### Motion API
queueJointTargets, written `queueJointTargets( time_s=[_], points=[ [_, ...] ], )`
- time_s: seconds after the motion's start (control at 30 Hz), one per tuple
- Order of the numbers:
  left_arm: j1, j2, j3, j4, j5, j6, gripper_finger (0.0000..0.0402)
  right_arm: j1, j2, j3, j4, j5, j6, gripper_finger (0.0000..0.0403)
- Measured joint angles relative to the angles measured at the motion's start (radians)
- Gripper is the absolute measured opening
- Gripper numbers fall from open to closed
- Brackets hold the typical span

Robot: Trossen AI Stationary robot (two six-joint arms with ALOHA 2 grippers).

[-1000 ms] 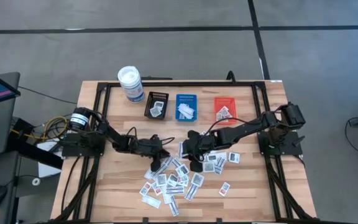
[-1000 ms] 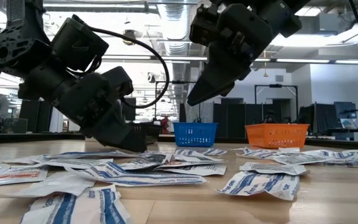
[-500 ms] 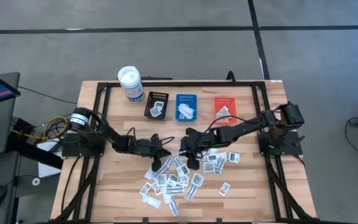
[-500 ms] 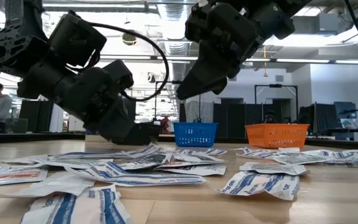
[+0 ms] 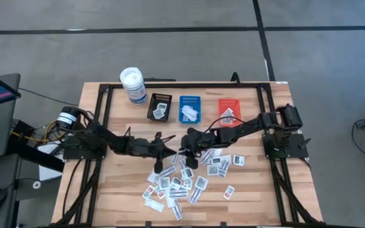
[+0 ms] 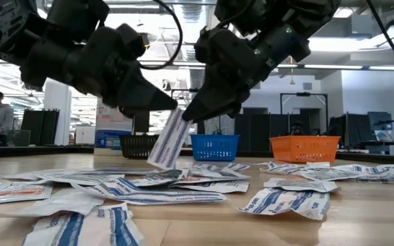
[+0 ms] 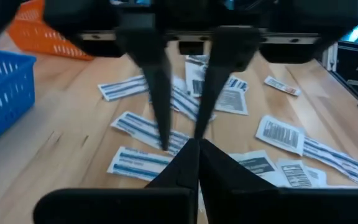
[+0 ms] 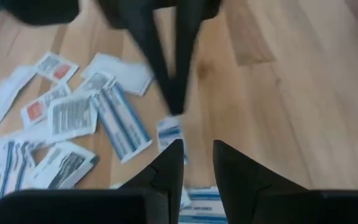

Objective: Pick & Place First Aid Supplies
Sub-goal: Put the blue bandage into the blue bin

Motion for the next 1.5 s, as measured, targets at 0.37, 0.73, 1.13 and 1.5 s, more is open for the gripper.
queueJointTargets(
  time_s=[0.37,0.73,1.13,1.5],
  points=[
    [-0.007,-0.003,0.000,-0.002,-0.046,0.006,0.0005,-0.006,-0.002,0.001,0.063,-0.109,-0.029,0.0081],
    [-0.007,-0.003,0.001,0.005,-0.053,0.006,0.0006,-0.007,-0.002,0.001,0.061,-0.106,-0.033,0.0006],
    [-0.007,-0.003,0.001,0.006,-0.053,0.002,0.0007,-0.040,-0.076,0.000,-0.033,-0.027,-0.036,0.0002],
    [-0.007,-0.003,0.002,0.006,-0.053,0.002,0.0008,-0.260,-0.293,0.002,-0.210,0.189,-0.246,0.0003]
  ],
)
